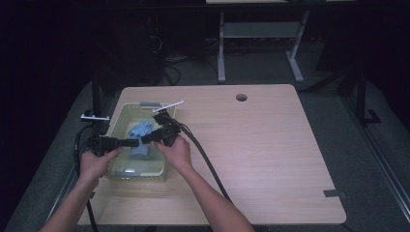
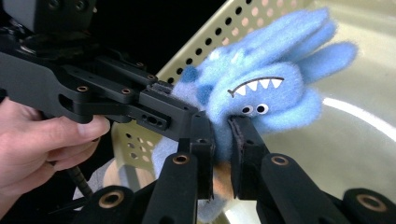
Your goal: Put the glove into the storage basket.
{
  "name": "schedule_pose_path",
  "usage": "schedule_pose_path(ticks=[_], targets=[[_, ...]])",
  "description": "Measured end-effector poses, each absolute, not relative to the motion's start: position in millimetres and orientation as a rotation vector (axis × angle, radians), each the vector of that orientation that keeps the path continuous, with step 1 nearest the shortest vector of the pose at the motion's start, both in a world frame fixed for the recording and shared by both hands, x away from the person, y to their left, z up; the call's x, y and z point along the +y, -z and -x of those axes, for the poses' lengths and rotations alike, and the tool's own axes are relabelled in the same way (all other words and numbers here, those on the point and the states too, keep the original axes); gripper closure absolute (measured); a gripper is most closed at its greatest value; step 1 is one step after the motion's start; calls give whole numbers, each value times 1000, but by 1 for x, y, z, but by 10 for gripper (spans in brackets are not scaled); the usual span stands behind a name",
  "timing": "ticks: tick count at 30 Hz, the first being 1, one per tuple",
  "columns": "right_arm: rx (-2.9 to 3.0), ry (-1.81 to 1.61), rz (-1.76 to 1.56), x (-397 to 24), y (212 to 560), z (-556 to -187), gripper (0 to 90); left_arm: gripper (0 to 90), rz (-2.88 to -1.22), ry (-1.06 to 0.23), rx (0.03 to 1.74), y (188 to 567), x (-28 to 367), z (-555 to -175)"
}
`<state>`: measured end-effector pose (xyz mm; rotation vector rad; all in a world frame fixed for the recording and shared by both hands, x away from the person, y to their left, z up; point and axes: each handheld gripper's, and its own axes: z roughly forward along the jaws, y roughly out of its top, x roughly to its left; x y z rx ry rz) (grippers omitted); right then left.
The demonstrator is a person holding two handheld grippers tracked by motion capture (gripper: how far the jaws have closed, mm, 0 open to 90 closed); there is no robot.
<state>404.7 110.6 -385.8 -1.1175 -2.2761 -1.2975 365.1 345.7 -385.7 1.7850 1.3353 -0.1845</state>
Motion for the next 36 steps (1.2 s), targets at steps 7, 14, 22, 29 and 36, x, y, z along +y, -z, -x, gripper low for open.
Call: schedule_pose_path(ticks=[7, 14, 22, 29, 36], targets=[[-2295, 1217, 1148, 119, 399, -409, 814, 813, -1866, 164, 1382, 393, 342, -370], [-2356, 1136, 1176, 127, 406, -411, 813, 812, -1927, 157, 1430, 400, 337, -374], [-2503, 1005, 1188, 141, 409, -409, 784, 810, -2017, 126, 1486, 408, 328, -378], [-2603, 967, 1203, 140, 402, -408, 727, 803, -2112, 47, 1519, 411, 313, -378], [-2600, 1008, 1209, 129, 391, -406, 713, 673, -2167, 47, 1558, 411, 313, -382]])
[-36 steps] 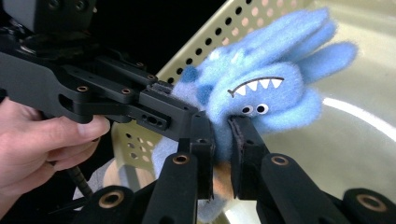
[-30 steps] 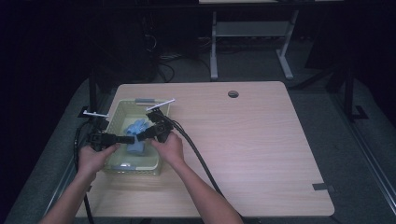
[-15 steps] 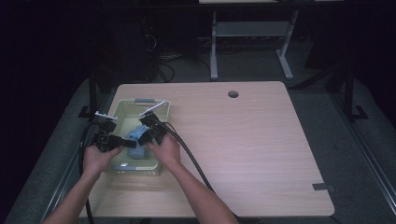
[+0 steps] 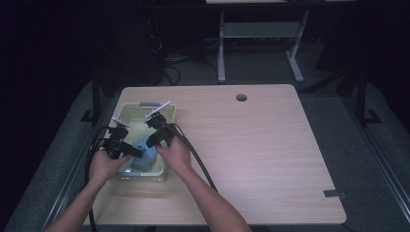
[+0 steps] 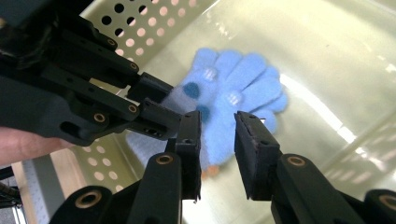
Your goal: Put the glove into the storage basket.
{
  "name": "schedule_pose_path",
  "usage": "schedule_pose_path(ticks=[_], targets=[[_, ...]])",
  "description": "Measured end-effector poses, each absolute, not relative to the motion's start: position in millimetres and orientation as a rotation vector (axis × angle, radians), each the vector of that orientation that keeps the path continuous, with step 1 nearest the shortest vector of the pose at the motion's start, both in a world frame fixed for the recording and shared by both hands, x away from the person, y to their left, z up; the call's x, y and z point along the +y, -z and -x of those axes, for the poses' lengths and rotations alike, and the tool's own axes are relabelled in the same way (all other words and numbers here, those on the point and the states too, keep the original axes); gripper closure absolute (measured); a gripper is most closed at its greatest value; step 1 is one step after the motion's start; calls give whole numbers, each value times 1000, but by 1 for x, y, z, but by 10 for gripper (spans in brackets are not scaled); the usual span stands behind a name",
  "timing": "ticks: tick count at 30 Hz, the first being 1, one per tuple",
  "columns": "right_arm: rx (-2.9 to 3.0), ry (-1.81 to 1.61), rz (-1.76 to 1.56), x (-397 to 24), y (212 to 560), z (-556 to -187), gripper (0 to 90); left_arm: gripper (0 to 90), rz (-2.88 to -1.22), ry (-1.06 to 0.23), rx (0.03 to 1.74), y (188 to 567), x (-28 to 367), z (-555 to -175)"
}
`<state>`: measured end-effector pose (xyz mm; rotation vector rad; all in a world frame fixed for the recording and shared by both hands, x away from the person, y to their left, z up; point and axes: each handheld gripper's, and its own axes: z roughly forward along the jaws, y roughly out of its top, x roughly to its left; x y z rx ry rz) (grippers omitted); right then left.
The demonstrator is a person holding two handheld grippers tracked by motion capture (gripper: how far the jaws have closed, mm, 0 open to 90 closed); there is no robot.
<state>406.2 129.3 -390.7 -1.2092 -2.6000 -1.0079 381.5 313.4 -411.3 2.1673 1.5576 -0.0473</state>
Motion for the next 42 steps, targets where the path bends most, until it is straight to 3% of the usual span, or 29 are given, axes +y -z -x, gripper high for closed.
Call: schedule_pose_path(ticks=[5, 9, 13, 17, 28, 42], targets=[[-2563, 1065, 1206, 116, 382, -405, 713, 629, -2128, -3, 1575, 398, 321, -382], [-2513, 1130, 1201, 102, 375, -404, 705, 782, -2159, -51, 1524, 389, 318, -381], [-2490, 1164, 1191, 93, 371, -403, 698, 799, -2226, -17, 1534, 397, 308, -386], [-2471, 1201, 1179, 86, 366, -401, 678, 767, -2361, 2, 1565, 411, 300, -394], [-2408, 1254, 1184, 68, 366, -401, 629, 681, -2201, -40, 1556, 394, 307, -390], [-2419, 1284, 1194, 54, 359, -401, 552, 584, -2153, -41, 1530, 387, 309, -387]])
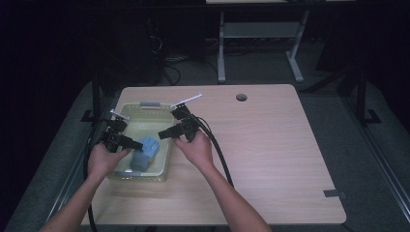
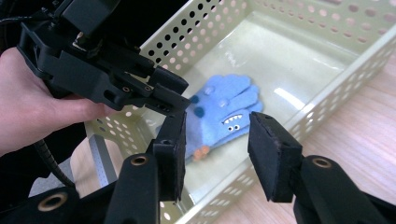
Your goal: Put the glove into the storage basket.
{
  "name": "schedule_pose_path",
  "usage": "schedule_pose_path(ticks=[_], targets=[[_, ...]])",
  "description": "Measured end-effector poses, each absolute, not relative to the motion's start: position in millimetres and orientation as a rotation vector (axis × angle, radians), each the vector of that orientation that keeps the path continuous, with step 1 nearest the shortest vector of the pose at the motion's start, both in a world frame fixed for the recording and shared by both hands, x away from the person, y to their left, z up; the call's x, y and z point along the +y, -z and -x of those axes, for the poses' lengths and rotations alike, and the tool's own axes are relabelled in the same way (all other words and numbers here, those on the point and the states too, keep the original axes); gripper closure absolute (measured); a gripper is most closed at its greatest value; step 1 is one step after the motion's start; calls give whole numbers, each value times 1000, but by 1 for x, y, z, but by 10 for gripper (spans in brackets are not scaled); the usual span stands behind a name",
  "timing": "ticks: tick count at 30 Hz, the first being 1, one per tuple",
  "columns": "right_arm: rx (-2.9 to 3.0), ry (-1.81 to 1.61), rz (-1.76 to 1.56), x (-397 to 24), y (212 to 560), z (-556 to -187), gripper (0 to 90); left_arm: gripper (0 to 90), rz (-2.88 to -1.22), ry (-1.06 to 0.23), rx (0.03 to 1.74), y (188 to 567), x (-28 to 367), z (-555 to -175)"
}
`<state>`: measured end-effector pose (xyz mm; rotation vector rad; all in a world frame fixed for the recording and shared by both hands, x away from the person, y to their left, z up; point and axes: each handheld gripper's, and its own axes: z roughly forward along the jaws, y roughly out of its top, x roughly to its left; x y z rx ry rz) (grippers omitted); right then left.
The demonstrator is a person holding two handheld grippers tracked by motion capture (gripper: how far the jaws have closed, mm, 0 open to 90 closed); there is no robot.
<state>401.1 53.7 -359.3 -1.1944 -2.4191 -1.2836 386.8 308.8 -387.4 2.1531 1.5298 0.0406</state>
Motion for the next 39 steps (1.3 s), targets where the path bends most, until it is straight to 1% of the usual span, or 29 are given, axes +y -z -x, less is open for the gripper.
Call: schedule_pose_path(ticks=[12, 17, 30, 32, 39], targets=[[-2446, 1299, 1228, 31, 349, -401, 488, 516, -2104, -26, 1482, 381, 309, -383], [-2453, 1300, 1240, 23, 348, -402, 469, 499, -2061, -29, 1483, 380, 309, -383], [-2467, 1314, 1264, 7, 341, -402, 426, 462, -2041, -20, 1435, 371, 306, -381], [-2467, 1314, 1274, 4, 340, -402, 416, 437, -2032, -3, 1430, 370, 305, -381], [-2472, 1320, 1293, -8, 339, -402, 394, 394, -1999, 14, 1401, 366, 299, -382]])
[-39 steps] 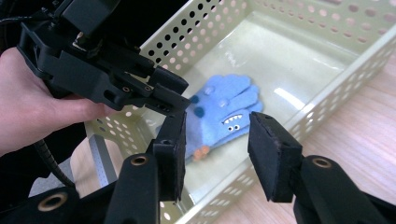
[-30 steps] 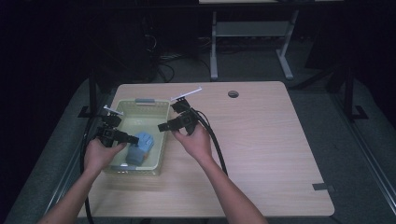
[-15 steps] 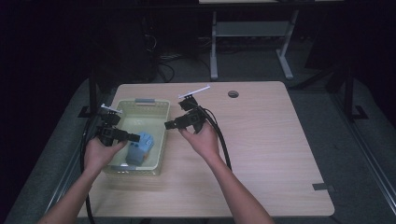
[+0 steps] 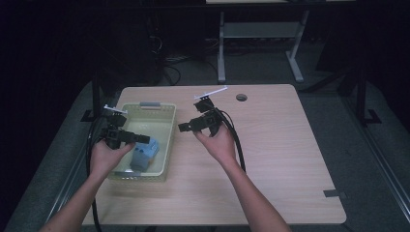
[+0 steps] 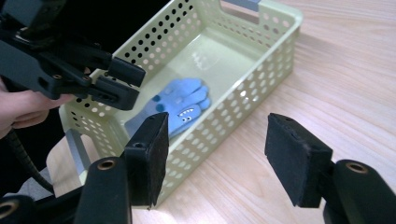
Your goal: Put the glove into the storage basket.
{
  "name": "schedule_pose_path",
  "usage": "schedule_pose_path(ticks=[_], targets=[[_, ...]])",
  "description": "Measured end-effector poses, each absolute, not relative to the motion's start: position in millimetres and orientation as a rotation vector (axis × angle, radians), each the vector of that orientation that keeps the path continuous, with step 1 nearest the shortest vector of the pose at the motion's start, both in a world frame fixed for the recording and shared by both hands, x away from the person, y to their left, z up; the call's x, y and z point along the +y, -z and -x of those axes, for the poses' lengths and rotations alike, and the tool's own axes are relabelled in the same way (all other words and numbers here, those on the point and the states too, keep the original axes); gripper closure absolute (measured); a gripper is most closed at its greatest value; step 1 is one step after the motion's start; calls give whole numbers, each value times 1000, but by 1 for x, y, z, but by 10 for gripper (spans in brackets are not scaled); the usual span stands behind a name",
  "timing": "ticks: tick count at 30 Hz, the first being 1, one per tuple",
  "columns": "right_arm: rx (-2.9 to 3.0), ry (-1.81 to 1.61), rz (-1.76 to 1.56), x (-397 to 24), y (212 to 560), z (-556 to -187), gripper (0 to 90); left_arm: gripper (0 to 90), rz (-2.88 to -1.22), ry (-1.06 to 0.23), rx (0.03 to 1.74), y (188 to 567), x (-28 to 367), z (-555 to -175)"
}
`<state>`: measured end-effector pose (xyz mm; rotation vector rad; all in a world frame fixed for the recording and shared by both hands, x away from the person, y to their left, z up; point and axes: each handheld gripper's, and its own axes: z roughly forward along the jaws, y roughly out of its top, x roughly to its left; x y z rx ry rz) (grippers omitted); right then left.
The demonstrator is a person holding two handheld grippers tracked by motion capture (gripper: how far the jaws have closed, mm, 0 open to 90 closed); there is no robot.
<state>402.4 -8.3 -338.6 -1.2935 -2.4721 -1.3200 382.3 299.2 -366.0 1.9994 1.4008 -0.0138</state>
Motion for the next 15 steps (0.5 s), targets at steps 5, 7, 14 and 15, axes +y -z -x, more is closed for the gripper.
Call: schedule_pose_path(ticks=[5, 7, 14, 15], targets=[[-2479, 1314, 1326, -20, 337, -402, 364, 371, -1982, 21, 1379, 363, 294, -382], [-2476, 1313, 1338, -25, 337, -401, 363, 362, -1977, 20, 1375, 363, 293, -382], [-2456, 1313, 1387, -47, 341, -399, 348, 351, -1987, 13, 1333, 357, 283, -382], [-2460, 1317, 1387, -49, 342, -399, 345, 352, -1984, 18, 1334, 356, 281, -382]])
